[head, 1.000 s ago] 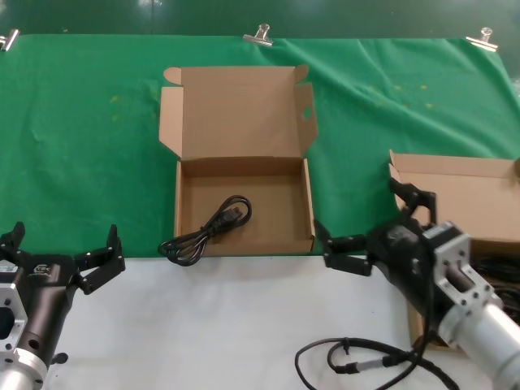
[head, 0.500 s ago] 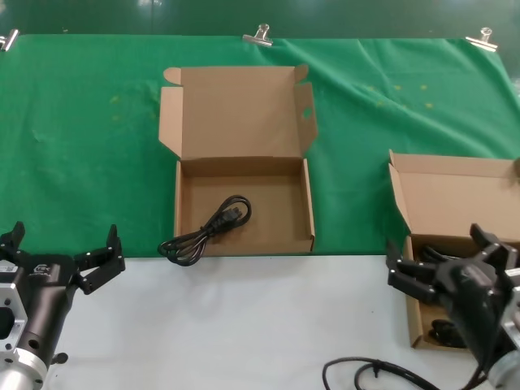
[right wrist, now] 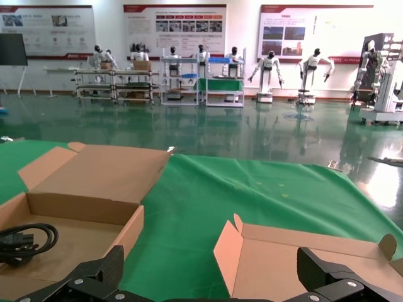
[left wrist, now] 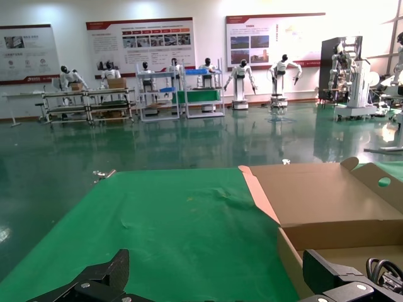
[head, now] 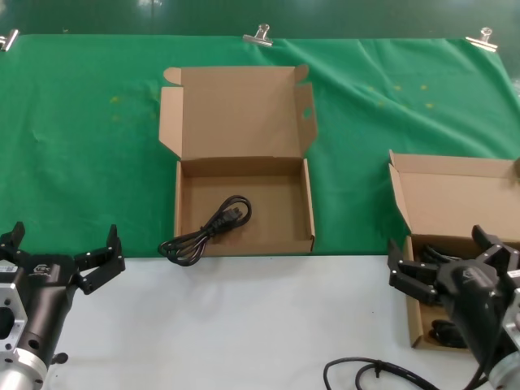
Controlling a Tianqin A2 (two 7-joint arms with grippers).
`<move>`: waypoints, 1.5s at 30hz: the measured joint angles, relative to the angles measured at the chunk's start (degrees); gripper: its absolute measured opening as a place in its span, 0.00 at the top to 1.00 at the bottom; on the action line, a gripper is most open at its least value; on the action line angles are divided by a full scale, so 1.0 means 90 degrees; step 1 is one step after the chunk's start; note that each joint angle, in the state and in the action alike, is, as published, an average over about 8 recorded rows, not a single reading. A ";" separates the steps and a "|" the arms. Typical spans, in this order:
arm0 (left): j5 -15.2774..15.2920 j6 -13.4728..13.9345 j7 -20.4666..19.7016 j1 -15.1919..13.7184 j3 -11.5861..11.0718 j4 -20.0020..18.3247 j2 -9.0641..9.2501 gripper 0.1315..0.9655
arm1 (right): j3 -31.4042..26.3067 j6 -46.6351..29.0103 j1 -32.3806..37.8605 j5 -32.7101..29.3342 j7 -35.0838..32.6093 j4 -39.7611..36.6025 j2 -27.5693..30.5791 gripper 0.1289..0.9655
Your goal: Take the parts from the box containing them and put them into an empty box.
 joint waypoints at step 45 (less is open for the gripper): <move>0.0000 0.0000 0.0000 0.0000 0.0000 0.0000 0.0000 0.00 | 0.0000 0.0000 0.0000 0.0000 0.0000 0.0000 0.0000 0.00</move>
